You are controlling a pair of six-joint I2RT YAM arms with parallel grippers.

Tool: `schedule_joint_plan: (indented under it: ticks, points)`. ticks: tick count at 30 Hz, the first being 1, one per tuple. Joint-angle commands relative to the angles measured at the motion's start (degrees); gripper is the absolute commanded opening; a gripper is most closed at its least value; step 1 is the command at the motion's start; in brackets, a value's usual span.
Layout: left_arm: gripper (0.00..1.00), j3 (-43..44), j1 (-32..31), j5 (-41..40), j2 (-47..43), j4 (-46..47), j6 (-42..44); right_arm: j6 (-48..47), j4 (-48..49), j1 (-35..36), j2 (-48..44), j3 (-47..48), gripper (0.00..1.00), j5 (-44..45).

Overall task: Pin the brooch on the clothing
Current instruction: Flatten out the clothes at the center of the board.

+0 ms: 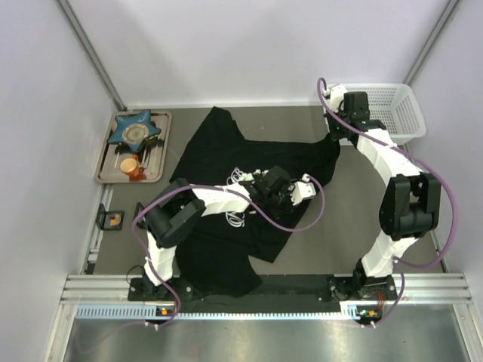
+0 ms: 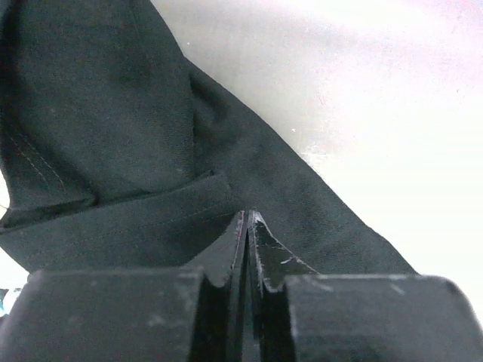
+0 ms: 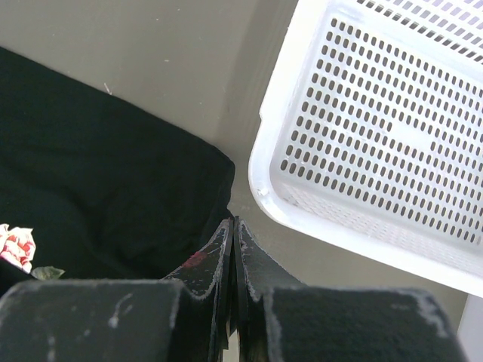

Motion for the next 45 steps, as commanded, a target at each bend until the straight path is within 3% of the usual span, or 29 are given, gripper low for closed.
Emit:
schedule_joint_plan:
  ticks: [1, 6, 12, 17, 21, 23, 24, 27, 32, 45]
  points:
    - [0.00, 0.93, -0.12, 2.43, -2.93, 2.99, -0.88, -0.49, 0.85, -0.45, 0.01, 1.19, 0.00, 0.46]
    - [0.00, 2.51, -0.21, 6.72, -4.86, -0.08, -1.05, -0.75, 0.76, -0.98, -0.51, 0.84, 0.00, 0.46]
    - [0.00, 5.41, -2.05, 23.22, -13.82, -3.68, -6.66, -2.51, -0.74, -4.58, -1.83, 0.23, 0.00, 0.02]
    - [0.00, 5.24, -5.47, 29.15, -18.75, -3.86, -9.23, -4.70, -1.00, -8.96, -1.57, -0.47, 0.00, -0.33]
    - [0.04, 2.87, -7.33, 15.21, -18.58, -2.55, -9.76, -4.27, -1.00, -10.74, -0.52, -0.56, 0.00, -1.73]
    - [0.19, 1.02, -7.24, 2.83, -18.23, -1.15, -9.85, -4.00, -1.00, -10.74, -0.69, -0.74, 0.00, -2.70]
    - [0.33, 0.23, -6.80, -0.09, -17.44, -0.62, -8.98, -3.13, -1.17, -10.65, -0.61, -0.74, 0.00, -3.75]
    - [0.50, -0.21, -5.14, -6.52, -14.29, -0.87, -8.35, -2.16, -1.53, -10.48, -0.08, -0.21, 0.00, -4.99]
    - [0.53, 1.10, -3.11, -12.15, -9.09, -1.05, -5.89, -1.37, -1.88, -10.30, 0.63, 0.84, 0.00, -5.61]
    - [0.56, 3.30, -2.32, -11.98, 0.84, 0.70, -3.87, -1.63, -2.14, -10.39, 1.50, 1.02, 0.00, -5.43]
